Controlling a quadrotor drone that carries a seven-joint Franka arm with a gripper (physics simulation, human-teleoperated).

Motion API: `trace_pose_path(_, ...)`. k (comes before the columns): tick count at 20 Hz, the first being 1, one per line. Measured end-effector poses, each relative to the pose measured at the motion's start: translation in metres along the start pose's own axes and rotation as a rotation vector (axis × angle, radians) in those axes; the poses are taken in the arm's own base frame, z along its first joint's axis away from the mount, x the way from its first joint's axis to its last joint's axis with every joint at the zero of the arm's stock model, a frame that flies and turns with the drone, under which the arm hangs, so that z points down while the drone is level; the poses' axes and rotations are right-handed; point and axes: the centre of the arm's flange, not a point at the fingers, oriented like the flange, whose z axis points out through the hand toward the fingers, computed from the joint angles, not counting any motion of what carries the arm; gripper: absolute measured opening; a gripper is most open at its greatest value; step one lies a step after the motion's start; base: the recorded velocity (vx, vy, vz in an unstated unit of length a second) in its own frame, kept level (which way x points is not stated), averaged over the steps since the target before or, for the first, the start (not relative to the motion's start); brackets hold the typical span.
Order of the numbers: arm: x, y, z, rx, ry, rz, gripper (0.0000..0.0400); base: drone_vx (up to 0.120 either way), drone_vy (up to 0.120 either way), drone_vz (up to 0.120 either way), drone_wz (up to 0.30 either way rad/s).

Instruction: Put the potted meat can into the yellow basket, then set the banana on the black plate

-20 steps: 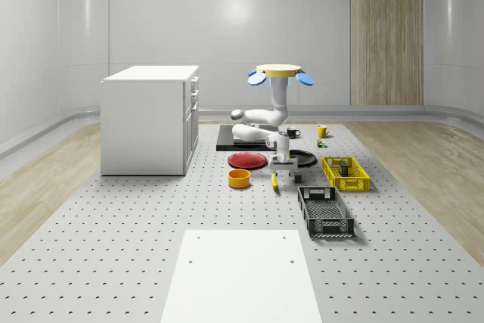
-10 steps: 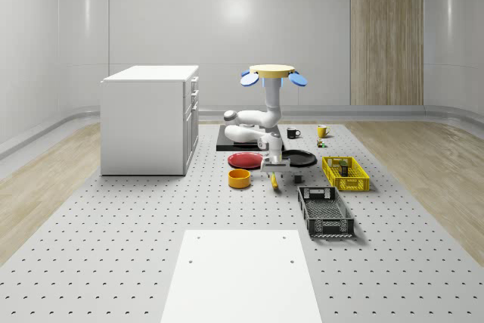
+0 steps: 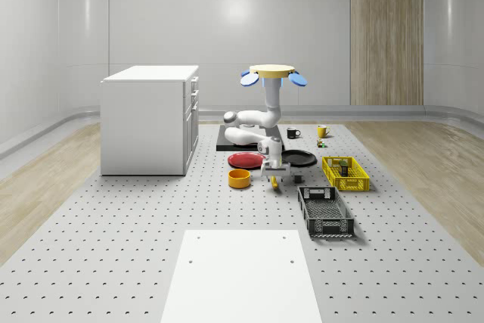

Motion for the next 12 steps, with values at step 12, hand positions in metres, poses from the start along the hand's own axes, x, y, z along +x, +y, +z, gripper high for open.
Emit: trace_pose_path(12,0.005,0.005,0.02,0.0,0.0,0.0,0.0242,0.0,0.0,0.0,0.0)
